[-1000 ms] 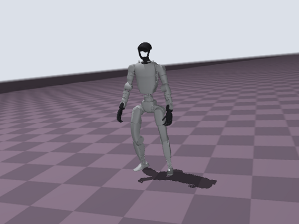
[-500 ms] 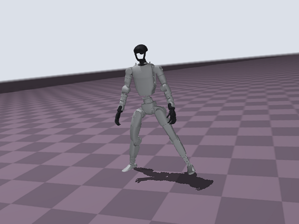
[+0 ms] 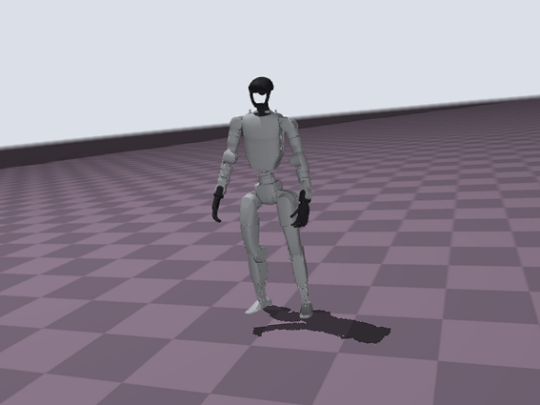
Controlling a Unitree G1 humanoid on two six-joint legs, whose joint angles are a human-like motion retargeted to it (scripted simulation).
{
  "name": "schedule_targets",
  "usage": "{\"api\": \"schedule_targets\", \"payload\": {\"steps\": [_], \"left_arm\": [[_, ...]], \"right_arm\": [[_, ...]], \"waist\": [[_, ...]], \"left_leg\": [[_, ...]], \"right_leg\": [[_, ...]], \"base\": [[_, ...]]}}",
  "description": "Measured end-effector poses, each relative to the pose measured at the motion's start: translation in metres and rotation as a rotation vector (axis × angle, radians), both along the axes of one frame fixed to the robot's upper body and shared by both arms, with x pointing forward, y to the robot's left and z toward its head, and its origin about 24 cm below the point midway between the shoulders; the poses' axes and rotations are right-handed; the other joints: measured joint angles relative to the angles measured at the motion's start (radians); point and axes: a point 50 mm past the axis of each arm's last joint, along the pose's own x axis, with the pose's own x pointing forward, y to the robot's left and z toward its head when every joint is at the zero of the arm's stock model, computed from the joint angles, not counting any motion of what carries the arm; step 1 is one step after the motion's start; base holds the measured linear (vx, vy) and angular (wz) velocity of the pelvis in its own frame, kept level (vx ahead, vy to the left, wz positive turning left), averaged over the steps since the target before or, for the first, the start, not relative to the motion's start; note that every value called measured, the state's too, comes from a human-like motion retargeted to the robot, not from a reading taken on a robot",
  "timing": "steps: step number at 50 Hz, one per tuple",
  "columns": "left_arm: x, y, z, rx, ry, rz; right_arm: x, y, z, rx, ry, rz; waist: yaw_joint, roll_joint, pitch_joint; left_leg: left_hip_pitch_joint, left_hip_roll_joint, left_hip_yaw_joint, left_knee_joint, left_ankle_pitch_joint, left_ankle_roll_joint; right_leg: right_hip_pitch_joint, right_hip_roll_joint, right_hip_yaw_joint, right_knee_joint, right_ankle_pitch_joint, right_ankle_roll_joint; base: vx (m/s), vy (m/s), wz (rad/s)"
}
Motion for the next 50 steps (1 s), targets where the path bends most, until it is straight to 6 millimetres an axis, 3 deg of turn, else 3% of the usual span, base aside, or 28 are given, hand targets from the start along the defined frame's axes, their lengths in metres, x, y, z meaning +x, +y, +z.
{"api": "schedule_targets", "payload": {"steps": [2,5,8,12,17,23,28,32,35,44,47,50], "left_arm": [[0.002,0.007,0.003,0.034,-0.002,-0.004],[0.005,0.015,0.006,0.087,-0.020,-0.002],[0.014,0.019,0.010,0.112,-0.046,0.025],[0.030,0.019,0.017,0.096,-0.125,0.092],[0.045,0.025,0.027,0.091,-0.213,0.176],[0.041,0.040,0.031,0.137,-0.243,0.257],[0.040,0.050,0.036,0.224,-0.265,0.238],[0.037,0.040,0.028,0.230,-0.195,0.161],[0.037,0.023,0.019,0.173,-0.115,0.117],[0.042,-0.011,0.011,0.087,-0.089,-0.053],[0.036,-0.016,0.008,0.014,-0.087,0.000],[0.029,-0.018,0.004,-0.024,-0.050,0.008]], "right_arm": [[0.002,0.003,0.000,0.009,-0.013,-0.019],[0.002,0.001,0.001,0.008,-0.036,-0.040],[-0.001,-0.010,0.002,-0.022,-0.027,-0.045],[-0.009,-0.030,0.004,-0.073,-0.002,-0.074],[-0.019,-0.048,0.004,-0.120,0.047,-0.114],[-0.021,-0.049,0.004,-0.127,0.067,-0.100],[-0.013,-0.037,0.004,-0.114,0.023,-0.087],[-0.014,-0.032,0.002,-0.068,0.034,-0.071],[-0.012,-0.036,0.003,-0.052,0.070,-0.073],[-0.016,-0.042,0.003,-0.025,0.041,-0.220],[-0.017,-0.038,0.002,-0.036,0.045,-0.180],[-0.017,-0.031,0.000,-0.028,0.051,-0.149]], "waist": [[-0.024,0.011,-0.002],[-0.062,0.044,-0.013],[-0.085,0.088,-0.021],[-0.100,0.126,-0.025],[-0.107,0.125,-0.024],[-0.104,0.083,-0.026],[-0.092,0.050,-0.007],[-0.089,0.066,0.006],[-0.090,0.060,0.022],[0.013,0.011,0.009],[0.035,0.029,-0.008],[0.031,0.055,-0.016]], "left_leg": [[0.006,0.045,0.000,0.001,0.004,-0.047],[0.003,0.110,-0.004,-0.001,0.017,-0.068],[0.001,0.166,-0.011,-0.001,0.025,-0.084],[0.004,0.206,-0.021,-0.001,0.029,-0.098],[0.014,0.227,-0.031,-0.001,0.035,-0.117],[0.031,0.247,-0.012,0.002,0.065,-0.132],[0.044,0.293,-0.009,0.008,0.153,-0.101],[0.034,0.337,0.079,0.031,0.242,-0.066],[0.022,0.288,0.163,0.075,0.183,-0.023],[-0.022,-0.031,0.204,0.168,-0.071,0.040],[-0.012,-0.111,0.120,0.080,-0.076,0.066],[-0.008,-0.113,-0.014,0.021,-0.048,0.058]], "right_leg": [[-0.018,0.025,0.030,0.065,-0.048,-0.011],[-0.069,0.024,0.009,0.218,-0.115,-0.036],[-0.103,-0.056,-0.113,0.363,-0.161,-0.070],[-0.080,-0.198,-0.250,0.383,-0.136,-0.096],[-0.013,-0.295,-0.233,0.167,-0.022,-0.043],[0.014,-0.342,-0.104,-0.070,0.047,0.047],[0.010,-0.331,-0.059,-0.082,0.159,0.060],[0.008,-0.272,-0.073,-0.021,0.099,0.052],[-0.005,-0.259,-0.087,0.029,0.073,0.027],[0.000,-0.214,-0.089,-0.034,0.072,0.025],[0.002,-0.149,-0.077,-0.047,0.072,0.021],[0.012,-0.067,-0.081,-0.038,0.055,0.007]], "base": [[0.03,-0.19,0.03],[0.03,-0.16,0.16],[0.05,-0.18,0.16],[0.07,-0.22,0.17],[0.08,-0.36,0.13],[0.07,-0.54,-0.14],[0.05,-0.69,-0.13],[0.04,-0.65,0.25],[0.03,-0.53,0.27],[0.05,-0.33,-0.16],[0.06,-0.22,-0.34],[0.06,-0.22,-0.14]]}}
